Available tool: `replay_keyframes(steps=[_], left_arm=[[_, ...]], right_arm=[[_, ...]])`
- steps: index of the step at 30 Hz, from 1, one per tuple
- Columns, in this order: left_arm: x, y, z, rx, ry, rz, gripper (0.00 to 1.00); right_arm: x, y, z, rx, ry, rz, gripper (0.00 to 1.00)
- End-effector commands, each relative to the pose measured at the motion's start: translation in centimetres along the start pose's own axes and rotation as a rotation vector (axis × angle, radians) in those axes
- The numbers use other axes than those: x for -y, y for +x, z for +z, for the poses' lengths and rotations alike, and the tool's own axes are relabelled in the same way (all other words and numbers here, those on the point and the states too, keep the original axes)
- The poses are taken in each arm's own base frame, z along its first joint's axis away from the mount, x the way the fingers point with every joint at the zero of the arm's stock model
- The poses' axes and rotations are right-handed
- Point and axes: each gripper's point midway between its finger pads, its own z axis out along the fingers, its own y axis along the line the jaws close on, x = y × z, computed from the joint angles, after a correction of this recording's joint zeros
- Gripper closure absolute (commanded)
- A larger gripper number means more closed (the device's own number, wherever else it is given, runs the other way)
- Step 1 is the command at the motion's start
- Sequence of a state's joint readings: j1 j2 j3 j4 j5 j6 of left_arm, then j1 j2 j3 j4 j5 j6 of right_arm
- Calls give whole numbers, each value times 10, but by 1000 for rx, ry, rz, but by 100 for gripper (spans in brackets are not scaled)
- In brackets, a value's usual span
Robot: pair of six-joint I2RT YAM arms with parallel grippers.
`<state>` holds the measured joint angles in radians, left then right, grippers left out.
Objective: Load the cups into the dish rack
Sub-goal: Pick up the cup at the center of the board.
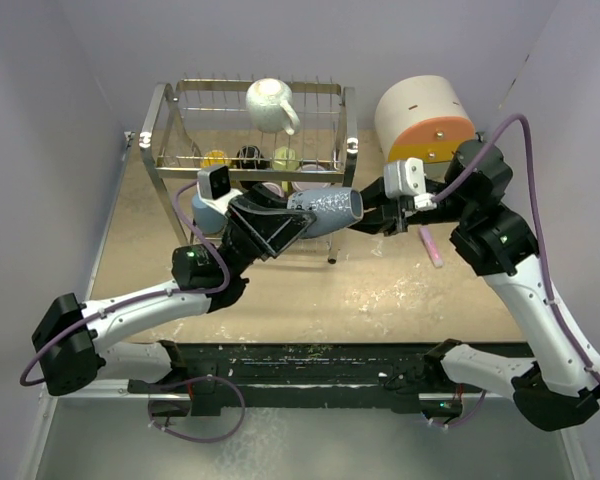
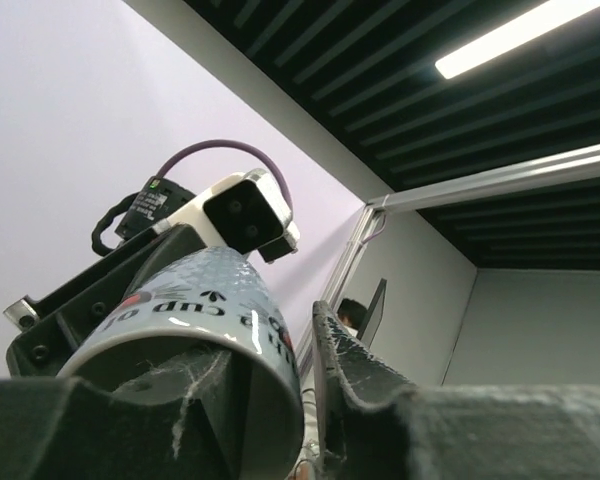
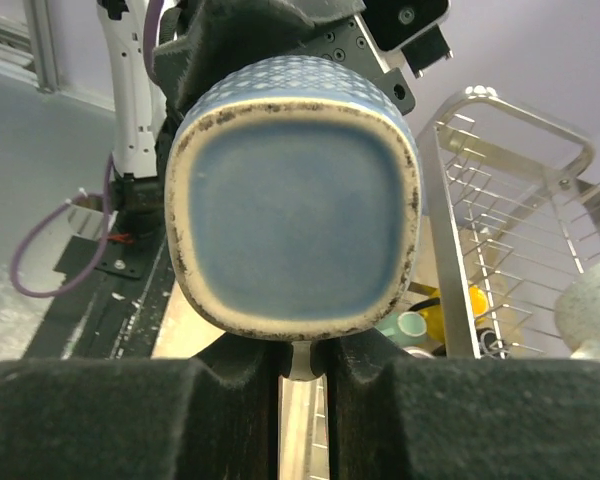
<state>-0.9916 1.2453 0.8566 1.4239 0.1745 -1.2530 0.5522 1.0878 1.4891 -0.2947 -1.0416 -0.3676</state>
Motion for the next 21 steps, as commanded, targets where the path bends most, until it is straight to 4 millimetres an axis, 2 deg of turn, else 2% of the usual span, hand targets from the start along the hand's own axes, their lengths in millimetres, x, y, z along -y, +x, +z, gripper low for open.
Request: replay_keyframes(steps=[1, 7, 9, 12, 17, 21], left_arm=[[37, -24, 1, 88, 82, 75, 62], [34, -30, -10, 98, -15, 112, 33], [29, -30, -15, 86, -73, 128, 28], [23, -31, -27, 76, -155, 154, 27], [11, -31, -54, 16, -333, 236, 23], [-13, -34, -92, -134, -638, 392, 17]], right_arm=[[-4, -25, -1, 27, -10, 91, 100], [-3, -36, -5, 24, 3, 110, 100], [0, -39, -5, 23, 14, 105, 100], [8, -42, -6, 14, 55, 98, 100], [44, -46, -6, -29, 175, 68, 100], [78, -50, 1, -65, 241, 72, 100]])
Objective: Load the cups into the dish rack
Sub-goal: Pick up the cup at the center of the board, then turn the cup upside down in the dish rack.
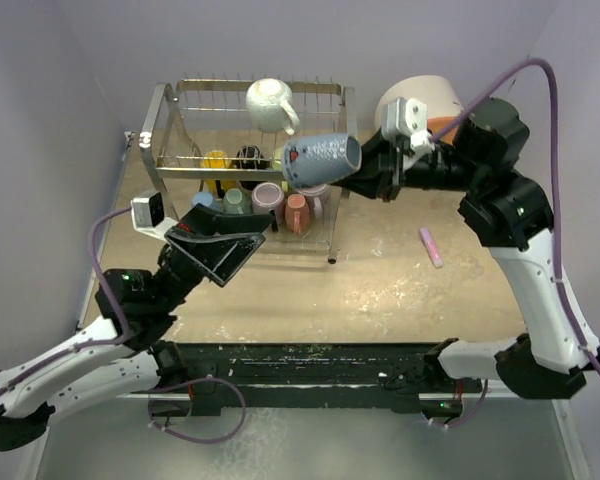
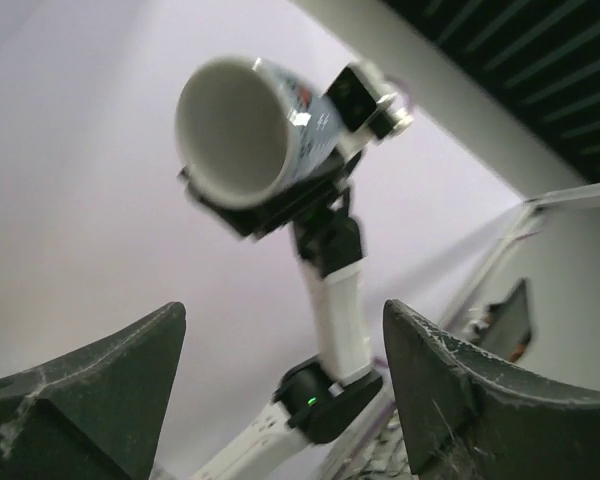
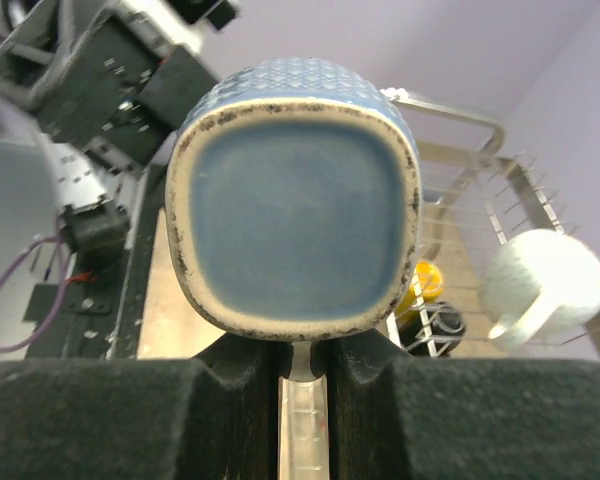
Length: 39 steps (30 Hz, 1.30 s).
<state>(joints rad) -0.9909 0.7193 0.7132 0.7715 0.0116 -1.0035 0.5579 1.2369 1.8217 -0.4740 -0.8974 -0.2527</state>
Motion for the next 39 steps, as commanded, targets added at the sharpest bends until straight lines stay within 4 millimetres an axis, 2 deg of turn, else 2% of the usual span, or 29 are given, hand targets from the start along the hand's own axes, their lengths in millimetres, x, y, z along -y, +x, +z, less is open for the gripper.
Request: replay_keyframes(steps=[1, 5, 8, 12, 17, 26, 39], left_arm=[[-55, 10, -32, -188, -361, 249, 16], [-92, 14, -75, -323, -568, 395, 12], [-108, 17, -101, -376, -651, 441, 10], [-113, 17, -122, -378, -679, 440, 10], [-113, 10, -142, -361, -722, 431, 9], [-112, 4, -156, -327, -745, 416, 9], [-119, 13, -162, -350, -769, 386, 9]], right_arm=[[44, -16, 10, -30, 122, -24, 100], [77, -10, 27, -92, 176, 4, 100], [93, 2, 41, -144, 213, 25, 100], [105, 26, 61, -218, 254, 56, 100], [118, 42, 67, -262, 327, 96, 100], [136, 64, 62, -333, 435, 122, 100], [132, 90, 56, -436, 416, 109, 100]])
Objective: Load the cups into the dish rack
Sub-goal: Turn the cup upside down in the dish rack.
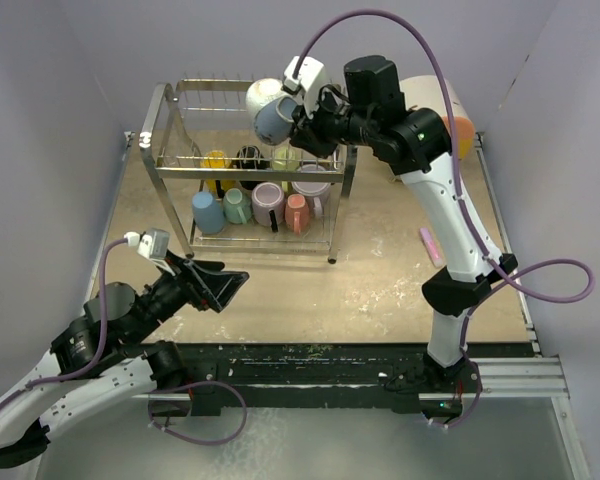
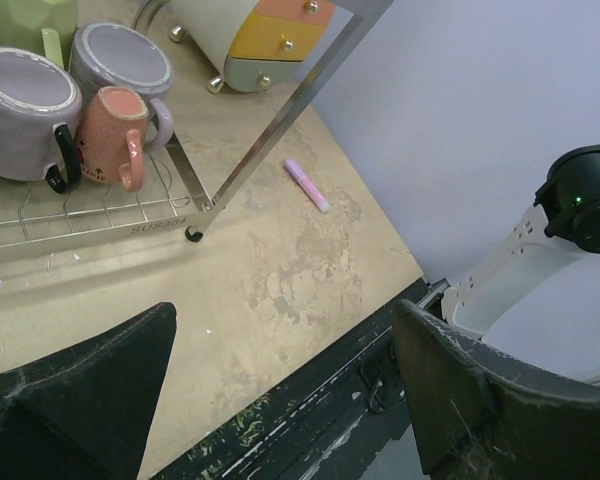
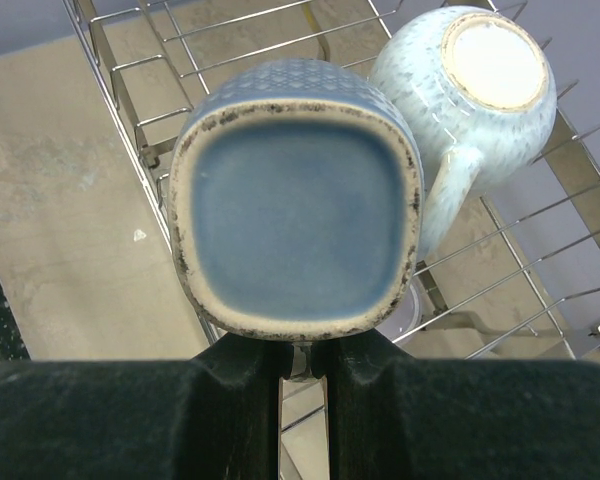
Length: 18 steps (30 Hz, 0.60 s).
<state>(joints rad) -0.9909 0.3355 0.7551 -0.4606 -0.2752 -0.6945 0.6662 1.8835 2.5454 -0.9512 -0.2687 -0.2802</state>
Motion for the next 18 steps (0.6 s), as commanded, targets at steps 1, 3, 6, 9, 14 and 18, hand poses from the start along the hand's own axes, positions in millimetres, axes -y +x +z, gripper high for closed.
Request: replay_keyframes(steps=[1, 3, 6, 9, 14, 18], left_arm=[[1, -1, 1, 8, 1, -16, 9], [1, -1, 1, 9, 2, -19, 9], [1, 0, 1, 9, 4, -21, 9], [0, 1, 0, 6, 1, -24, 9], [-2, 2, -2, 2, -1, -34, 9], [-2, 3, -3, 4, 0, -39, 9]], right_arm=[[6, -20, -21, 64, 43, -46, 100], [7, -17, -19, 54, 46, -48, 100], [11, -14, -16, 40, 60, -48, 100], [13, -10, -13, 26, 67, -47, 100], [19, -4, -11, 7, 85, -41, 100], [23, 0, -12, -1, 92, -28, 100]])
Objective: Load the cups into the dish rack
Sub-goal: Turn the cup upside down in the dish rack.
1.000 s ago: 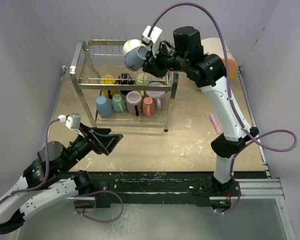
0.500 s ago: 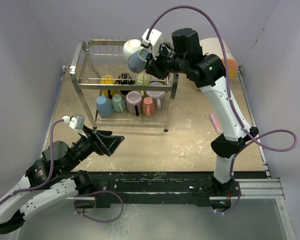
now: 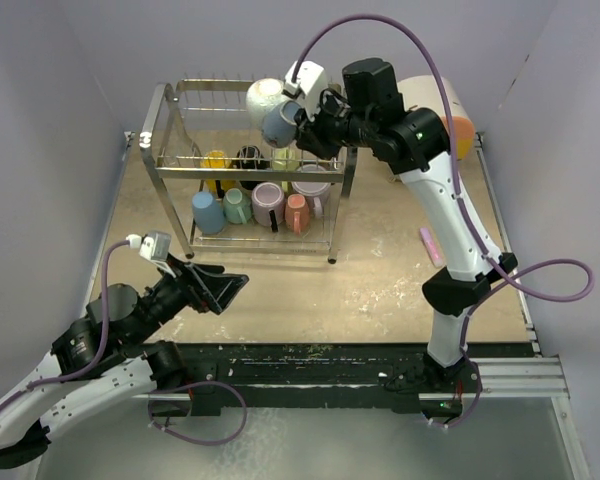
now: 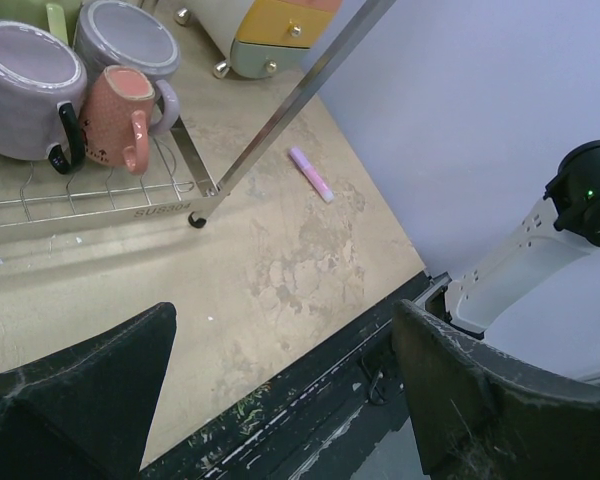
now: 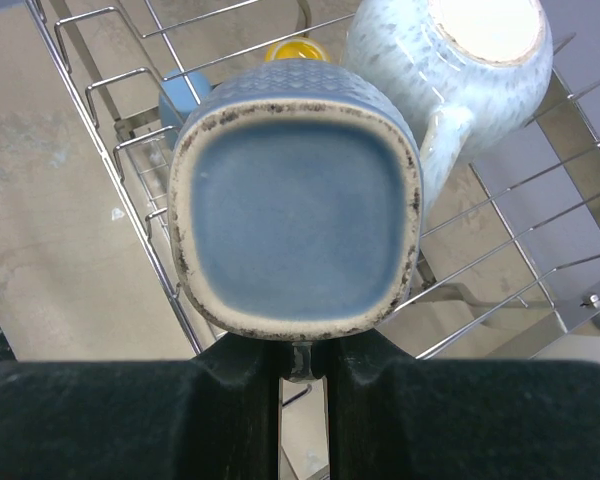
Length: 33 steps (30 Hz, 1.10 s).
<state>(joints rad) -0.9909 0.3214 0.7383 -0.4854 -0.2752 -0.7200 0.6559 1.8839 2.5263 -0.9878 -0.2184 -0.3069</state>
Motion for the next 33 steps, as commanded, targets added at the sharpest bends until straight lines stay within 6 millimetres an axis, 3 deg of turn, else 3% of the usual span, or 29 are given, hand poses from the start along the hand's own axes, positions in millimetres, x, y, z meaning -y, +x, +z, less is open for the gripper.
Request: replay_keyframes(steps=[1, 33], left_arm=[[4, -5, -2, 25, 17, -22, 9], [-1, -2, -6, 18, 6, -35, 8]], right_arm=[[15, -16, -12, 65, 56, -13, 100], [43, 11, 3, -30, 115, -59, 99]])
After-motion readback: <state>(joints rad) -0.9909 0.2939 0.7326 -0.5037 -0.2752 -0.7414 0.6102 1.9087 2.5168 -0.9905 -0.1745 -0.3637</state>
